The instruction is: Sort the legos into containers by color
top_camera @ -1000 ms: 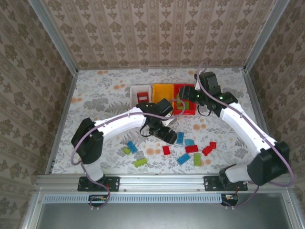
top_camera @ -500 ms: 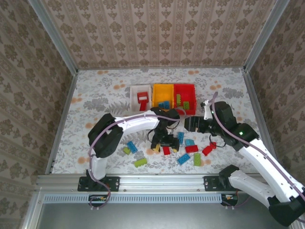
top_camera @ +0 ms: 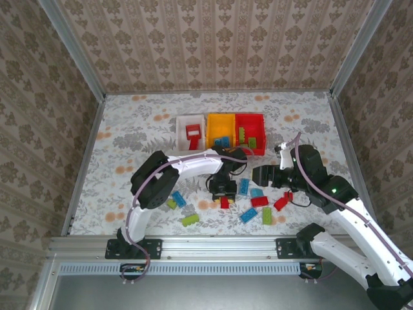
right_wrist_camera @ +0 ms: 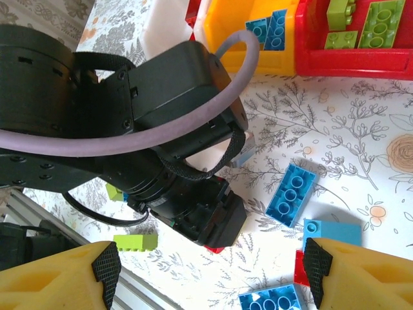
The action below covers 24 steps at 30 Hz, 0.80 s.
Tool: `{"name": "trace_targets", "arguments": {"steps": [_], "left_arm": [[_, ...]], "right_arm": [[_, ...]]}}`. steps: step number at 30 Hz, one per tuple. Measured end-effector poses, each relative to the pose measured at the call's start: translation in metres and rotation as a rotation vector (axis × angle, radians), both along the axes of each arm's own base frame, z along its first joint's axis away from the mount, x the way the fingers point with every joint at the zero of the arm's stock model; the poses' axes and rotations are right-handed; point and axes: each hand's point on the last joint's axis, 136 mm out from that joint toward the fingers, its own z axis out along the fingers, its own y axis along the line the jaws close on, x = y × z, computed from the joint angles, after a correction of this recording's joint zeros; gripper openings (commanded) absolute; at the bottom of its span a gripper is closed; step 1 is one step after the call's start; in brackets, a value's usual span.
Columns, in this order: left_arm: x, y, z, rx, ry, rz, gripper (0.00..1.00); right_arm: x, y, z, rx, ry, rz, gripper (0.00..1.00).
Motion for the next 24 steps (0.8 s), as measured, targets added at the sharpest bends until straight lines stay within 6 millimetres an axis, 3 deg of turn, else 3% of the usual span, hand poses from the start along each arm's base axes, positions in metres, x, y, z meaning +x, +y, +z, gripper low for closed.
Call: {"name": "trace_targets", "arguments": {"steps": [5, 10, 18, 21, 24], "left_arm": [[0.010, 0.007, 0.005, 0.022, -0.062, 0.004, 0.29], [0.041, 0.026, 0.040, -0.005, -0.153, 0.056, 0.28], [0.152, 0.087, 0.103, -0.008, -0.373, 0.176, 0.26], [0.192, 0.103, 0.116, 0.013, -0.446, 0.187, 0.26], [0.223, 0.112, 0.116, 0.048, -0.493, 0.176, 0.25]], "right_arm": [[-0.003, 0.003, -0.003, 0.011, 0.011, 0.020, 0.74], [0.000, 0.014, -0.001, 0.042, -0.009, 0.065, 0.74], [0.026, 0.050, -0.019, 0.011, -0.001, 0.162, 0.74], [0.039, 0.064, -0.020, 0.005, -0.026, 0.188, 0.75], [0.051, 0.079, -0.017, 0.013, -0.073, 0.212, 0.77]]}}
